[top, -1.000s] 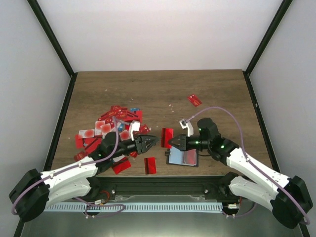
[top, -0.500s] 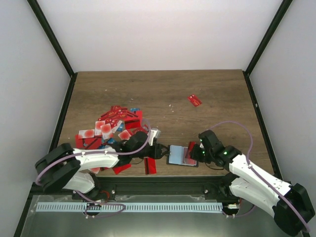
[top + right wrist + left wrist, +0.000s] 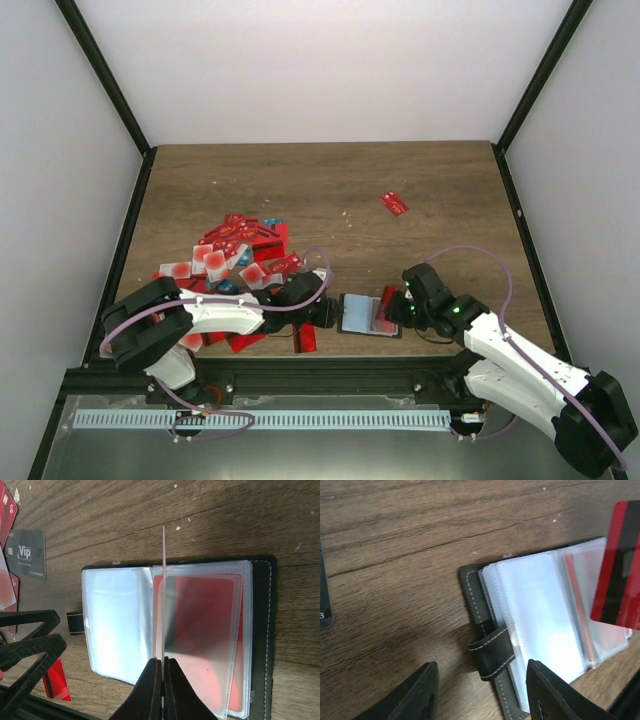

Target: Put the credit cards into the card holder

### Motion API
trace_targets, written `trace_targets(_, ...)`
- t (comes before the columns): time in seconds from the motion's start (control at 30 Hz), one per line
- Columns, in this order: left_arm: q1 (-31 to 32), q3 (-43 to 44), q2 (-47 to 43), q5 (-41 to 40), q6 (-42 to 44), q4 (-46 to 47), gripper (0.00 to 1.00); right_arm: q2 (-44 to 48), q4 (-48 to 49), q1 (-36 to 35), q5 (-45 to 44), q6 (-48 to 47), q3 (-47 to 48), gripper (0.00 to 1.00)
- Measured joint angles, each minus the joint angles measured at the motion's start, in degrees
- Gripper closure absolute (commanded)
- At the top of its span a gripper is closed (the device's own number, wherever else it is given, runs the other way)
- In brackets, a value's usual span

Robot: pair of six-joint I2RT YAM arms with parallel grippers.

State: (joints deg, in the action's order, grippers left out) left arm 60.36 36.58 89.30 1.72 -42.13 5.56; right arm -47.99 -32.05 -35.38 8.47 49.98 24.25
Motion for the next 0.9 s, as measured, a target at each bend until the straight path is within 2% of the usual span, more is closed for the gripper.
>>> trace_targets(0.1, 0.1, 0.2, 1.3, -0.6, -0.3, -0.6, 0.57, 0.0, 0.5, 0.0, 0.0, 0.0, 0.0, 0.99)
trace_targets(0.17, 0.1, 0.5, 2.7, -0.6, -0.6, -0.1, 0.65, 0.0, 0.7, 0.0, 0.0, -0.1, 0.0, 0.99)
trace_targets(0.3, 0.1, 1.8, 5.0, -0.6, -0.9, 1.4, 0.92, 0.1, 1.0, 0.0, 0.1, -0.2, 0.0, 0.99)
trace_targets(0.33, 0.1, 1.8, 5.4, -0.6, -0.9, 1.8, 0.96, 0.2, 1.0, 0.0, 0.1, -0.3, 0.0, 0.99)
trace_targets(0.53, 0.2, 1.8, 5.2, -3.1, -2.4, 1.5, 0.96, 0.7, 1.7, 0.0, 1.1, -1.4, -0.1, 0.99)
trace_targets(0.73, 0.3, 0.5, -0.6, -8.8, -4.4, -3.6, 0.95, -1.3, 6.9, 0.0, 7.4, -2.8, -2.2, 0.99)
trace_targets(0.8, 0.3, -0.2, -2.8, -10.1, -5.0, -4.8, 0.88, -2.3, 9.3, 0.0, 10.3, -3.0, -3.2, 0.99)
trace_targets(0.9, 0.3, -0.9, -4.8, -11.3, -5.6, -6.0, 0.67, -3.6, 12.7, 0.0, 14.1, -3.0, -4.5, 0.99)
